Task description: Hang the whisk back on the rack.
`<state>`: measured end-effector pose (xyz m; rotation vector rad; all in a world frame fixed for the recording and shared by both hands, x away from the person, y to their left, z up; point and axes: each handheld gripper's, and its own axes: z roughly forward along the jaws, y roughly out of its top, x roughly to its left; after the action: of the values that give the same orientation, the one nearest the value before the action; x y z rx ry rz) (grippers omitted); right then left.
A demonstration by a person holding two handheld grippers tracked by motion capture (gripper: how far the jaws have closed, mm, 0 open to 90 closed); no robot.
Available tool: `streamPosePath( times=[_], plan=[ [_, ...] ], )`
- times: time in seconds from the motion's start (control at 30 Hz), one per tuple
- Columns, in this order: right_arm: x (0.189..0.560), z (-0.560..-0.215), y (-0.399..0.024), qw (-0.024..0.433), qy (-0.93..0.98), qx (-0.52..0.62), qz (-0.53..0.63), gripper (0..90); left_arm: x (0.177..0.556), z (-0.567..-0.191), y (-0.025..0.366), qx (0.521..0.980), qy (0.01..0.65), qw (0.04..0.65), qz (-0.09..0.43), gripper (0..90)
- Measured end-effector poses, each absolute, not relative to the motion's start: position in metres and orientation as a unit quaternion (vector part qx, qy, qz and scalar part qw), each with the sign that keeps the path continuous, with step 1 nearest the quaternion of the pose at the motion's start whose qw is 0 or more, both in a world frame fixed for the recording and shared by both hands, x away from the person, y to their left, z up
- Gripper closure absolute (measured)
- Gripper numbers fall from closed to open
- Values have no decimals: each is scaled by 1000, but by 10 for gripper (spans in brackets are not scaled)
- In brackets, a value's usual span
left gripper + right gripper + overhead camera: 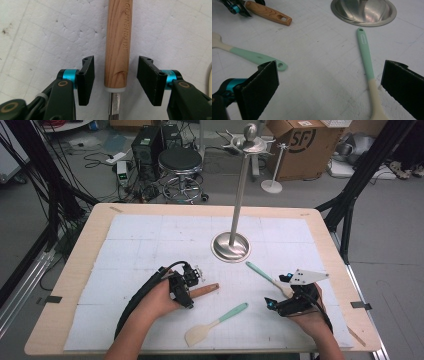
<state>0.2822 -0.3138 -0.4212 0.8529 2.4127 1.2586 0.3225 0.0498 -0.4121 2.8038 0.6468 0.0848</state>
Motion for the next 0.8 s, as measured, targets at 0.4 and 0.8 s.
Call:
streamPosePath(
  times=[0.4,0.8],
  plan=[
    [281,-422,-313,145,838,295,435,3,328,-411,55,966,218,137,37,701],
    [281,-422,-313,142,838,296,435,3,322,-385,75,938,228,256,51,705]
  ],
)
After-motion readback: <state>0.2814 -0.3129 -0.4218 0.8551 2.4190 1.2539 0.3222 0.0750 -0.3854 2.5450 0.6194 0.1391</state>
